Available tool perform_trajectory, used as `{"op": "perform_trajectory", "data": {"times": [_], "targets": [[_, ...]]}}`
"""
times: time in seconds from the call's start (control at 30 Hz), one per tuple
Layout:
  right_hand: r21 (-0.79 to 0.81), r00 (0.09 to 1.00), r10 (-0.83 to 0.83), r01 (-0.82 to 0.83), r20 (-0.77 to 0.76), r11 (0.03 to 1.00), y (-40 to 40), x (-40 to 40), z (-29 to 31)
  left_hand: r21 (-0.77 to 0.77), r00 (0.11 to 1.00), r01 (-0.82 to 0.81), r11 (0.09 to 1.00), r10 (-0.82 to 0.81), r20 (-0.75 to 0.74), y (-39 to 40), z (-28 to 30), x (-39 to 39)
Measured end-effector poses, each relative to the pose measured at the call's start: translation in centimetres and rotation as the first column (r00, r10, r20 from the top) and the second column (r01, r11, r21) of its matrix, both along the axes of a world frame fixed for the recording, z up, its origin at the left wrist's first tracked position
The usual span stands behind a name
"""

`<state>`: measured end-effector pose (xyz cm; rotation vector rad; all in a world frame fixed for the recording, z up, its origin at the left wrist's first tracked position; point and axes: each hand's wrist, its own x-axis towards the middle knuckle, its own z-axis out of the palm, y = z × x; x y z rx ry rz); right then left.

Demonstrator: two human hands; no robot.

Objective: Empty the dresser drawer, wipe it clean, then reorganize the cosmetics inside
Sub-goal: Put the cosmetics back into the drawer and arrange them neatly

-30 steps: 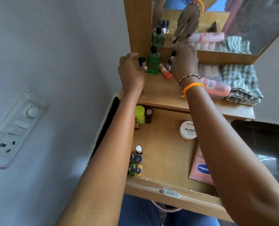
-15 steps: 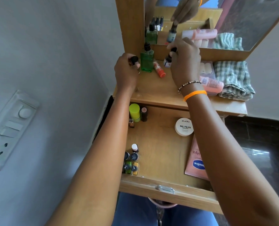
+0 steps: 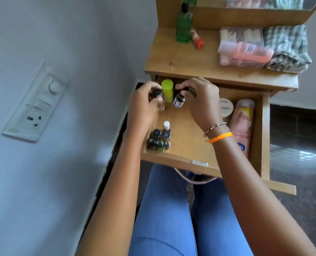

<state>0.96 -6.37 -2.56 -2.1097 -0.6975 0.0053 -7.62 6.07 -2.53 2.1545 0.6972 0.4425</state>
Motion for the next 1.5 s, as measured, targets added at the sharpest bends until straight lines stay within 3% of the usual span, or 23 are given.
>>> {"op": "perform_trajectory", "data": {"times": [0.17,0.5,0.83,1.03,1.5], "targets": [[-0.086,0.999,0.019,-0.022,-0.038,0.996,-0.3,-1.8,-1.6,0.179,0.979,0.065,0.982,-0.028,-0.2,-0.5,-1.5,-1.3],[-0.223,0.99,0.078,-0.103,-0.12,0.969,-0.3,-2.6,-3.7,0.287,0.931,0.145,0.947,-0.033,-0.364,-0.8,-3.5,-2.4],[-0.347,0.983,0.125,-0.165,-0.134,0.923,0.2,-2.4,-5.3,0.303,0.915,0.14,0.943,-0.007,-0.403,-1.1,-3.7,-2.6],[-0.437,0.959,0.186,-0.263,-0.212,0.86,-0.2,-2.0,-5.6,0.274,0.925,0.225,0.935,-0.116,-0.362,-1.3,-3.5,-2.9],[-0.445,0.942,0.194,-0.302,-0.273,0.843,0.0,-3.0,-6.2,0.214,0.917,0.21,0.954,-0.117,-0.381,-1.4,-4.4,-2.6]]}}
